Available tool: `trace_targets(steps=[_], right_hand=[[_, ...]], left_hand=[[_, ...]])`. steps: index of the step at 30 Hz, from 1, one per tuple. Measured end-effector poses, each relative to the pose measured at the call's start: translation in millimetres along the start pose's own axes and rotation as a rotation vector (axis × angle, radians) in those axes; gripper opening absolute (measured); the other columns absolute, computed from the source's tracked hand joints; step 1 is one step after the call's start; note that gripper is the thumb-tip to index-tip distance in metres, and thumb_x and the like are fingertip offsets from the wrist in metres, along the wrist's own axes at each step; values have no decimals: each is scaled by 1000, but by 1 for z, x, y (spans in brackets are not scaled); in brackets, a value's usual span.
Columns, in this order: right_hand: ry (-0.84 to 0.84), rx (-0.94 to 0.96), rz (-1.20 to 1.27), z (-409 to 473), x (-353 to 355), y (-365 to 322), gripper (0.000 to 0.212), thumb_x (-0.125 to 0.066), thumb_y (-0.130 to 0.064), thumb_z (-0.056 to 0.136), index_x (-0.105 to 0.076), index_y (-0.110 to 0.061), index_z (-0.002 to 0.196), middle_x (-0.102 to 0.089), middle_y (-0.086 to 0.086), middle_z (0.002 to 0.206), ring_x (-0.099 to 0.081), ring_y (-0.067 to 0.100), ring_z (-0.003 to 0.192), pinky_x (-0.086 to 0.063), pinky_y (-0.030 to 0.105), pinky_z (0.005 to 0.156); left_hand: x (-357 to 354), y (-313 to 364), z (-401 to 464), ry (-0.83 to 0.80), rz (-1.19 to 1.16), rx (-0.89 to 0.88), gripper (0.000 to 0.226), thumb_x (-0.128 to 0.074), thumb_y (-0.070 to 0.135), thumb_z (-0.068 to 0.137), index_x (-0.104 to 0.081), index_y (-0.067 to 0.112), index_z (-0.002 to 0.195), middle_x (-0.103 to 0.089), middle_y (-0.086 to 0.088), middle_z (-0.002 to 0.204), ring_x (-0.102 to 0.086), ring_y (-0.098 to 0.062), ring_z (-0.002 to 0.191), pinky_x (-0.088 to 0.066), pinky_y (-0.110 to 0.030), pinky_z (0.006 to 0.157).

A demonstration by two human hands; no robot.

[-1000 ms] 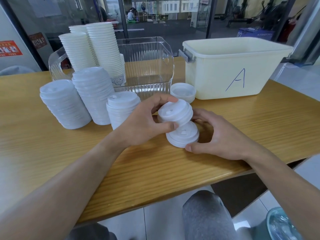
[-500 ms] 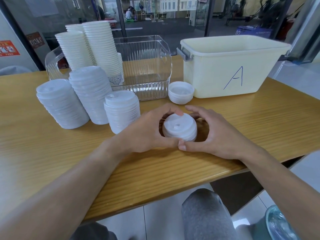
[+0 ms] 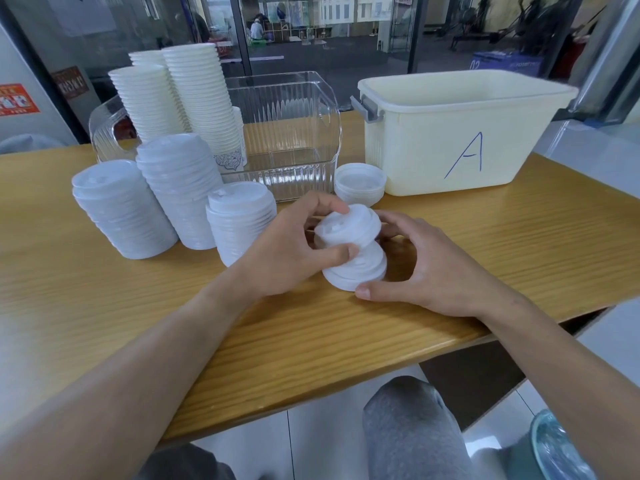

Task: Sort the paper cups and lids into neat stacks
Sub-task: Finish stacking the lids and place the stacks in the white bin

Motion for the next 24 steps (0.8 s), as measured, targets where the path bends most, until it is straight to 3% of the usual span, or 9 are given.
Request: trace_targets(steps=[6, 13, 19, 21, 24], right_hand=[[-4, -47, -16, 0, 0, 3, 108, -80, -80, 55, -34, -54, 149, -54, -29, 135, -42, 6, 136, -35, 43, 119], [6, -35, 12, 2, -1, 9, 103, -82, -78, 56, -36, -58, 145, -53, -24, 139, -46, 7, 136, -40, 43, 116], [12, 8, 49, 1, 1, 7, 103, -83, -73, 56, -42, -49, 148, -55, -24, 139, -49, 1, 134, -41, 37, 116], [13, 50, 102, 0, 2, 3, 95, -82, -67, 62, -49, -40, 147, -56, -23, 139, -51, -1, 132, -42, 29, 113], [79, 88, 207, -2, 3, -2, 67, -79, -59, 81, -59, -37, 140, -61, -21, 136, -57, 1, 127, -45, 24, 106]], left_hand=[[1, 0, -5, -203, 169, 4, 62, -87, 38, 72, -55, 34, 125, -63, 19, 126, -61, -8, 122, -48, -43, 109], [-1, 3, -3, -121, 126, -10, 58, -87, 30, 75, -56, 30, 124, -64, 14, 126, -64, -7, 118, -53, -40, 103], [1, 0, -5, -135, 156, 5, 63, -84, 44, 70, -53, 37, 124, -63, 15, 128, -61, -8, 124, -50, -45, 107], [0, 0, -5, -187, 193, 20, 68, -85, 44, 68, -50, 38, 127, -64, 14, 129, -60, -10, 125, -49, -46, 108], [1, 0, -6, -195, 140, 48, 79, -88, 46, 66, -49, 35, 134, -64, 16, 132, -59, -4, 128, -47, -40, 112]])
Point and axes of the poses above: each hand's wrist, its own z-axis towards the middle knuckle, its own x-axis out of the back of the hand, y = z × x, the point moved 1 cm from there along z, towards the middle knuckle
